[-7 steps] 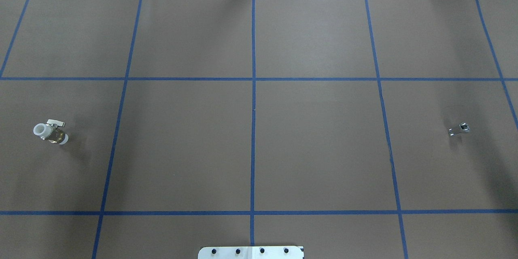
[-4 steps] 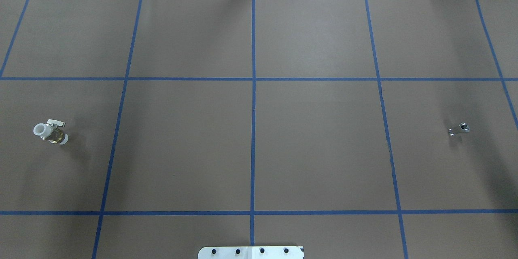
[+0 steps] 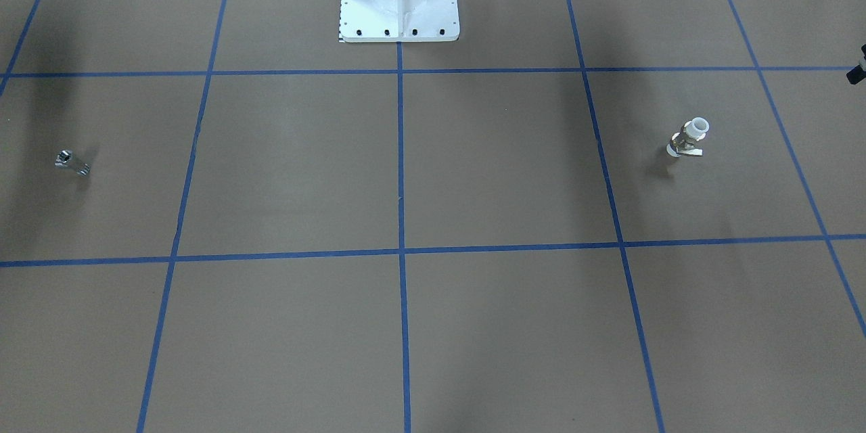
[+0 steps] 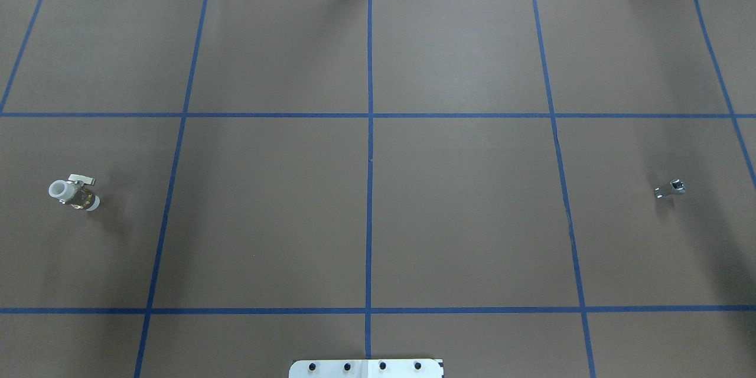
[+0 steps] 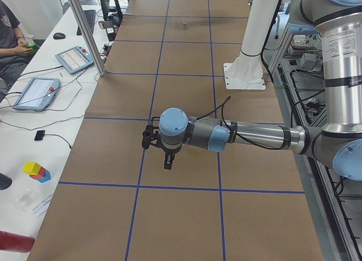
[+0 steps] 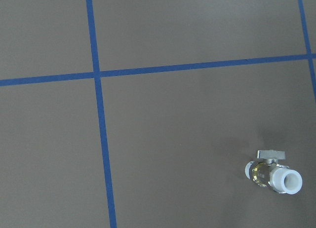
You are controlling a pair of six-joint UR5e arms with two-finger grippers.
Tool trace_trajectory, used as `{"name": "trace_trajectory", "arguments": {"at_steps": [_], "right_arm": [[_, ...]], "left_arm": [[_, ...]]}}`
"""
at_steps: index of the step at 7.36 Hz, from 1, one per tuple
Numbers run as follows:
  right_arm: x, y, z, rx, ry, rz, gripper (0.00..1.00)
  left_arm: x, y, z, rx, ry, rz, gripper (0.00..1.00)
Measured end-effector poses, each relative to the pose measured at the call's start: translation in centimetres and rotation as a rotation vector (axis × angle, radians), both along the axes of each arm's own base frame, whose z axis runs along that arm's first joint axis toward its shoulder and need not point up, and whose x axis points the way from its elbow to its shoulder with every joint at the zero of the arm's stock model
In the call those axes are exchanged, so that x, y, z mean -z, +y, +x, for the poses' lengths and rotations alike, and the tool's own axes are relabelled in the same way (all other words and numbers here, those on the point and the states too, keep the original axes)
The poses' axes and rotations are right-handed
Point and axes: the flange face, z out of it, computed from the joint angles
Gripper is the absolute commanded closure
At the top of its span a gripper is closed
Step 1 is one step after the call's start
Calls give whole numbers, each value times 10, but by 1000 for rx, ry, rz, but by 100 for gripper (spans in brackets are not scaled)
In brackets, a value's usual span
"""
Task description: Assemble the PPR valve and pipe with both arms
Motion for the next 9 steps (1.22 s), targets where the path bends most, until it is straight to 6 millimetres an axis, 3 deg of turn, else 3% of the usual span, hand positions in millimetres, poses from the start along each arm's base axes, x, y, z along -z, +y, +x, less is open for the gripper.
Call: {"name": "trace_trajectory", "arguments": {"at_steps": [5, 7, 9], "right_arm": [[-6, 12, 5, -9, -4, -17, 0], [-5, 12, 5, -9, -4, -17, 0], [-6, 12, 5, -9, -4, -18, 0]], "left_arm": [[10, -3, 14, 30, 2, -5, 0], [17, -8, 49, 3, -43, -23, 1], [38, -8, 103, 16, -54, -46, 1]]}}
